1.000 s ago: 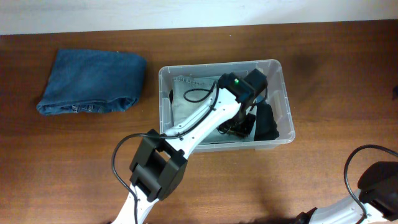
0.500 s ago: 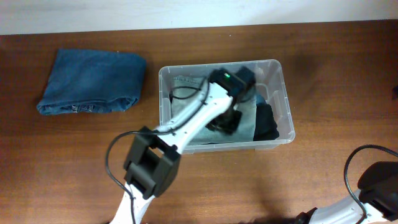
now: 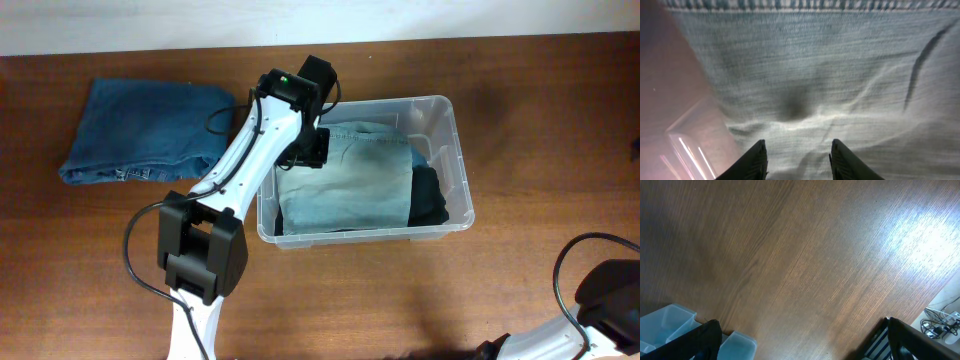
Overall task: Pack container
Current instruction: 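Lift the left gripper and move it left to the dark blue jeans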
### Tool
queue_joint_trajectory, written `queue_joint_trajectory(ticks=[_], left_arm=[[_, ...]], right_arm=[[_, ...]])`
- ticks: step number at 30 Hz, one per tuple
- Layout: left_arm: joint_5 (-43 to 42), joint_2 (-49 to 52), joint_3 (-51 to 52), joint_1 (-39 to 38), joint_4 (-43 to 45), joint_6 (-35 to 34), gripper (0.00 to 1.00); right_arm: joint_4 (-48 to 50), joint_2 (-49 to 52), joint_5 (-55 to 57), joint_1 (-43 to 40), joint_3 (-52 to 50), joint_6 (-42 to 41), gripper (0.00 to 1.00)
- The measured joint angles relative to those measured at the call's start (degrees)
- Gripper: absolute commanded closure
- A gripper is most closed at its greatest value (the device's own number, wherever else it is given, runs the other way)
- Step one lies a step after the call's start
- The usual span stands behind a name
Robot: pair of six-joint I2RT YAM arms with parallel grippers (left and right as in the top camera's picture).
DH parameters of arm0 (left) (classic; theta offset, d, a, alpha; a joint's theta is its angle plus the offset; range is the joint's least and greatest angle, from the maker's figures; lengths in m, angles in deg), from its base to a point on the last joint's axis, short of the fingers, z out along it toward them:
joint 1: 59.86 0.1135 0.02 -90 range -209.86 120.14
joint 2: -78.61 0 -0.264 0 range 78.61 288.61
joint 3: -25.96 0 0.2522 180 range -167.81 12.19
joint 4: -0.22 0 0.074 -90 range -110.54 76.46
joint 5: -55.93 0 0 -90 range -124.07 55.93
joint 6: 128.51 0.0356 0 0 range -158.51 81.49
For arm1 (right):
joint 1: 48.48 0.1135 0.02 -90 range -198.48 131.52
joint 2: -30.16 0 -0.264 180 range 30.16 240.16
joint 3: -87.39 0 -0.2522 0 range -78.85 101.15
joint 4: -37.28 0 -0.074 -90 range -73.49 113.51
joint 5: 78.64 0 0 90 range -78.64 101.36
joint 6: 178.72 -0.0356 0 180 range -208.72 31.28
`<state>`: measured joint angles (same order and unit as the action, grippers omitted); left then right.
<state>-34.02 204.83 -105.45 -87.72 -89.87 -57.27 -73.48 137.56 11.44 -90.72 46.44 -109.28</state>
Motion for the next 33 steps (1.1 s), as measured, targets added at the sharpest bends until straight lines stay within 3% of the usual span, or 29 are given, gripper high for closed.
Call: queue_joint_trajectory(ticks=[17,26,33], left_arm=[[-4.2,0.0,2.5,-0.7,-4.3,0.2,0.57],[-4.3,0.1,8.5,-1.4,0.5,-0.5,0.57],[-4.3,0.1,7.5,-1.4,-0.3,-0.1,0.55]], right_arm=[[0.0,0.0,0.0,0.0,0.0,0.0,0.02],[0.0,0.0,0.0,0.0,0.0,0.0,0.02],[0.0,0.0,0.0,0.0,0.0,0.0,0.01]])
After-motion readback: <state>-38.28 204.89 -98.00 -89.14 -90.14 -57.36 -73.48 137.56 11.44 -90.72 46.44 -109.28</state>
